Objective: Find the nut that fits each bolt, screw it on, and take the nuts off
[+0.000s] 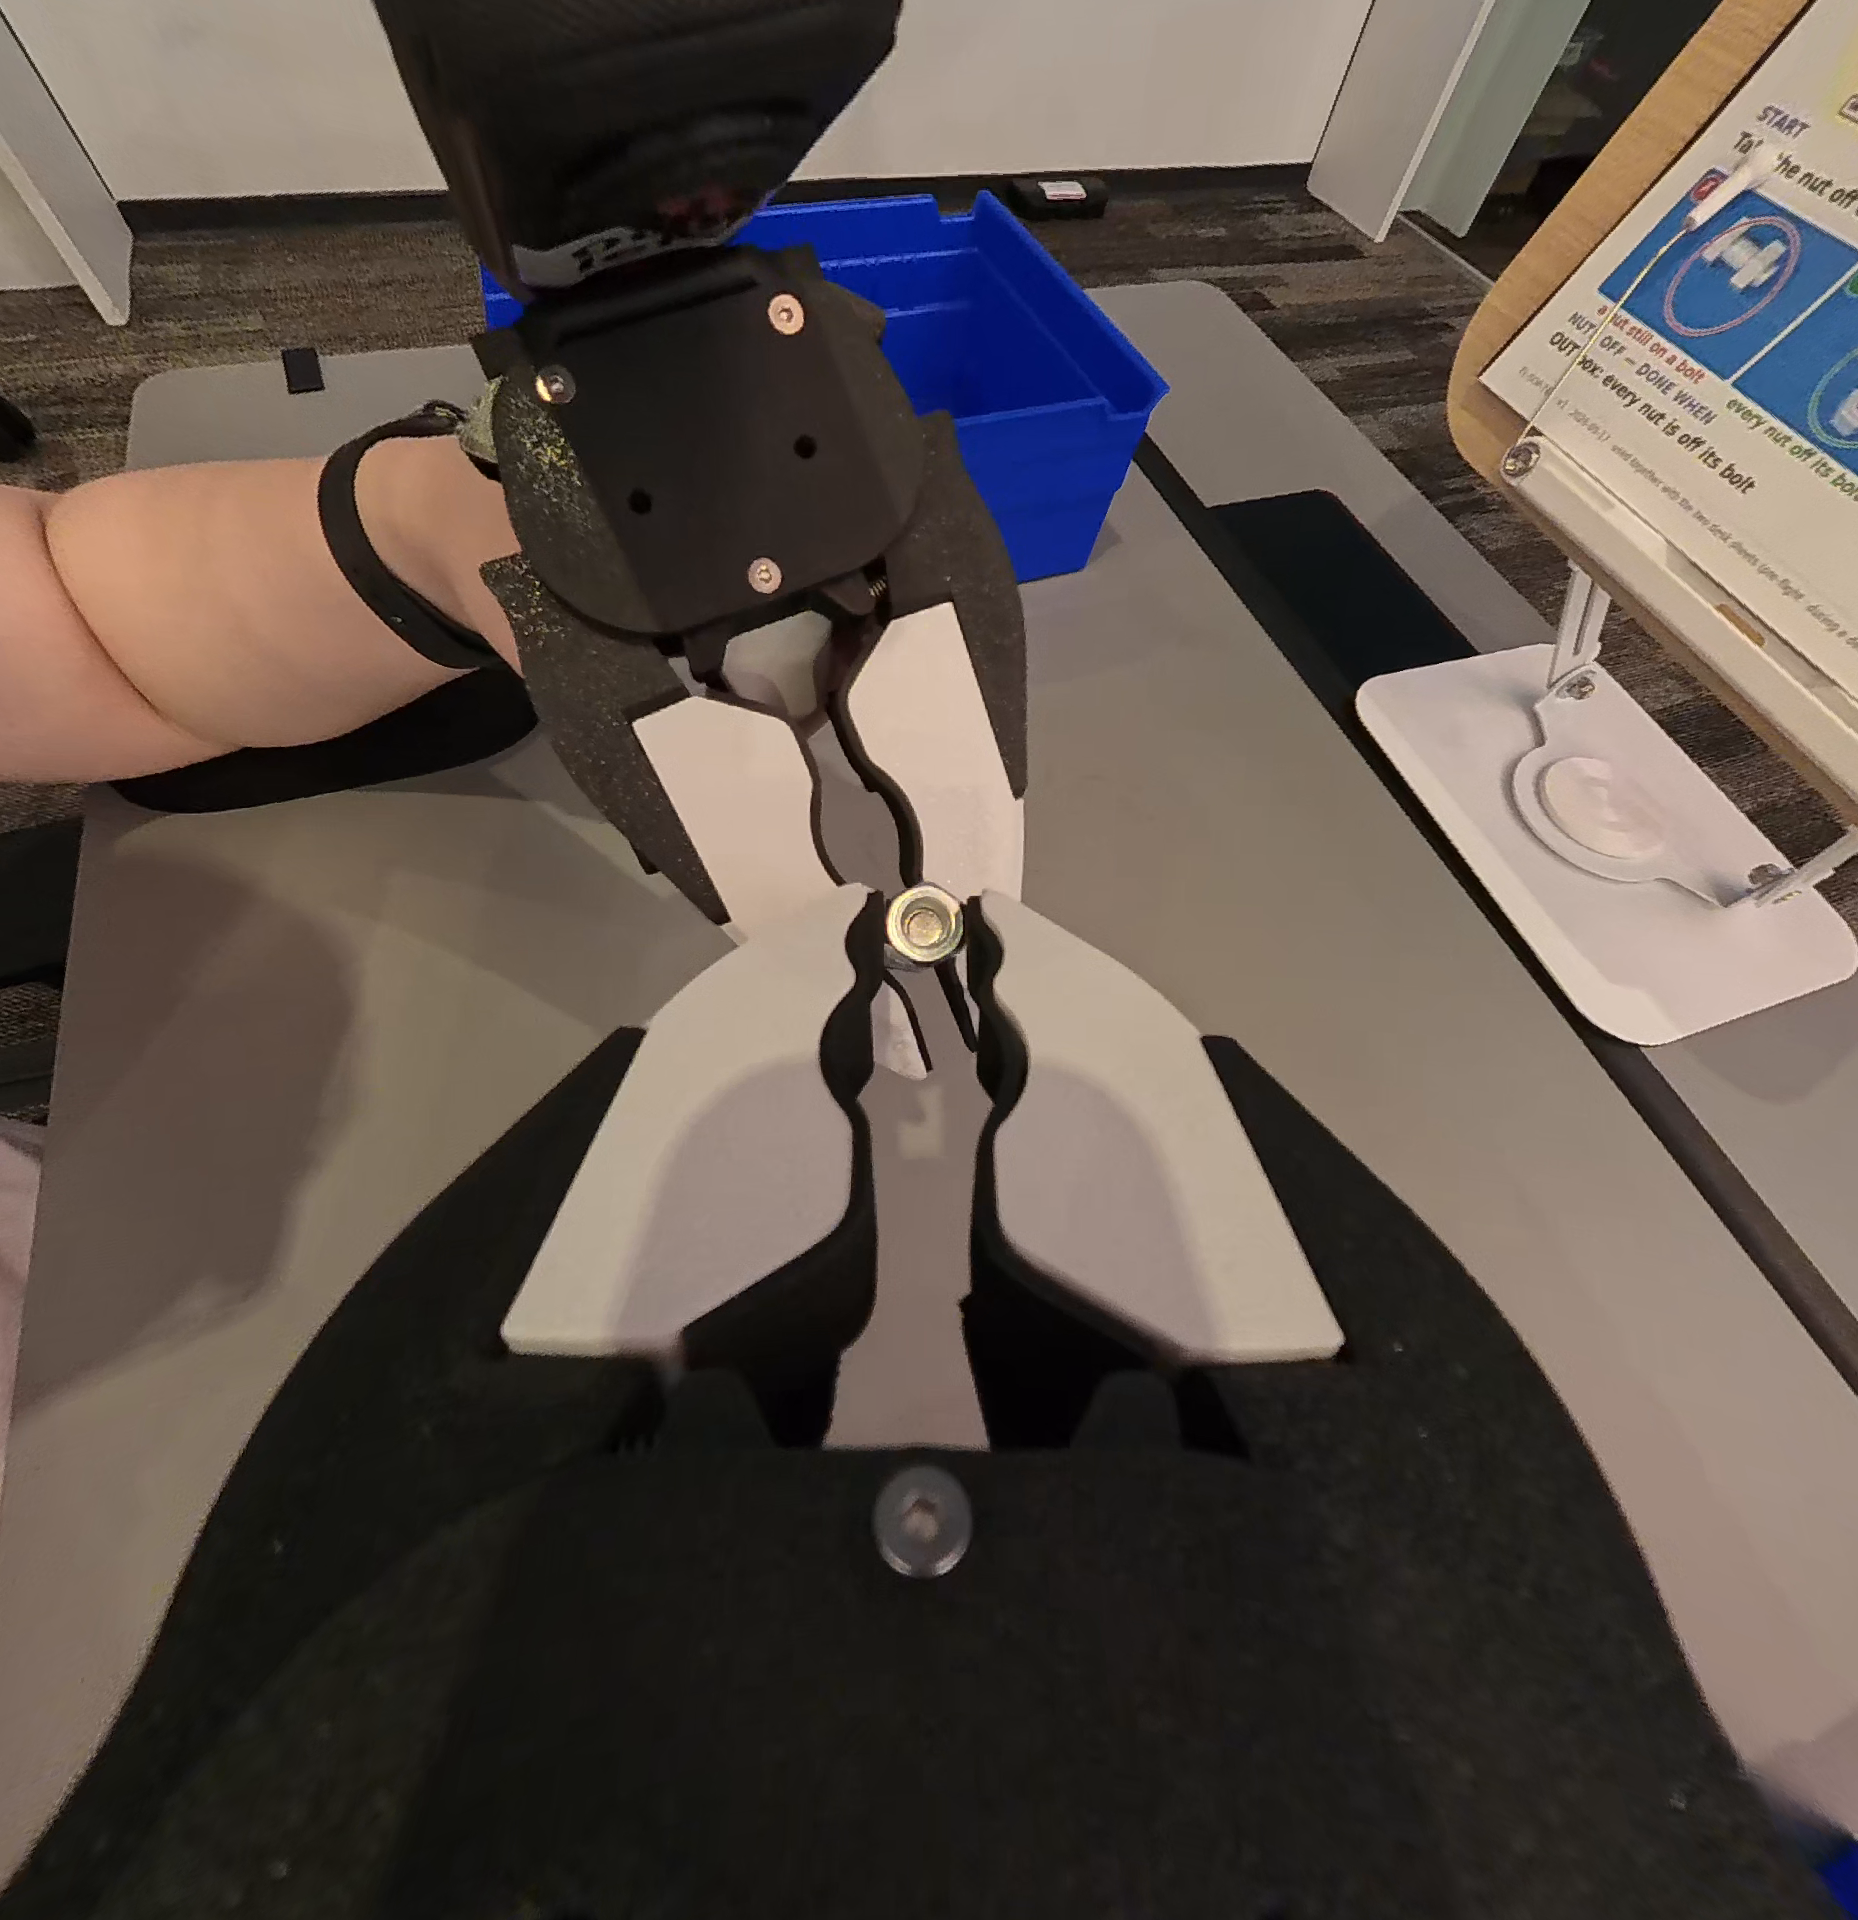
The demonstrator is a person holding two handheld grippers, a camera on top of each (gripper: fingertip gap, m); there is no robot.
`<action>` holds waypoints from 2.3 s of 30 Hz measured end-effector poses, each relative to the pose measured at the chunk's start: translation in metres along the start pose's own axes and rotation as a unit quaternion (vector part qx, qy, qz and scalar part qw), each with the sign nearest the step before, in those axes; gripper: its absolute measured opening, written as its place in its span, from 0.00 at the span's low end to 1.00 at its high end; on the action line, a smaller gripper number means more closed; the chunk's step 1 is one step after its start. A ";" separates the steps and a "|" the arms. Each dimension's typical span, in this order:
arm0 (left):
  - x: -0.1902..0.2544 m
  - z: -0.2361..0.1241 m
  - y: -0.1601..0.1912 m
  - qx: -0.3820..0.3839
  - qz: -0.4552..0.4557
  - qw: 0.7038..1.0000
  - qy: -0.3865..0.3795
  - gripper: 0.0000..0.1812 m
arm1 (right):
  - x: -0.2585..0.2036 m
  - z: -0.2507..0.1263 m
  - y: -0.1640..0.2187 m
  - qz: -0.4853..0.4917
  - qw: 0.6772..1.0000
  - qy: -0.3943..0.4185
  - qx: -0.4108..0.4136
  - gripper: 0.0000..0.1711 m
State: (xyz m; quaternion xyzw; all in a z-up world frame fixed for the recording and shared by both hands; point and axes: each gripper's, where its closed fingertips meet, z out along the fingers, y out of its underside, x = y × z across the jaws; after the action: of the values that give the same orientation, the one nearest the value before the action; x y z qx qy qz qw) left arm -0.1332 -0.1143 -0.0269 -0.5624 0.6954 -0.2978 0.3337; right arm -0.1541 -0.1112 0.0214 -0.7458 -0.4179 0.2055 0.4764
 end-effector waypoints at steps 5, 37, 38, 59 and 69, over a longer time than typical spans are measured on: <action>0.002 -0.002 -0.004 0.009 -0.002 1.000 0.006 0.05 | -0.001 0.001 0.001 -0.009 1.000 -0.001 -0.002 0.09; 0.070 -0.026 -0.043 0.137 0.064 0.971 0.188 0.05 | -0.059 -0.046 -0.032 -0.180 0.945 -0.208 0.179 0.15; 0.071 -0.026 -0.043 0.136 0.065 0.970 0.189 0.05 | -0.059 -0.046 -0.031 -0.183 0.944 -0.208 0.177 0.13; 0.033 -0.024 -0.043 0.114 -0.009 0.989 0.090 0.05 | -0.028 -0.031 -0.036 -0.114 0.972 -0.120 0.168 0.08; 0.008 -0.022 -0.032 0.075 -0.026 0.997 0.002 0.05 | -0.011 -0.018 -0.035 -0.004 0.987 -0.066 0.145 0.08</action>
State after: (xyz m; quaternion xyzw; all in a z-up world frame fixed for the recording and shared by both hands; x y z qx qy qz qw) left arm -0.1329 -0.1270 0.0105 -0.5535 0.6569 -0.3584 0.3657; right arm -0.1624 -0.1227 0.0595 -0.6520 -0.4177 0.3107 0.5512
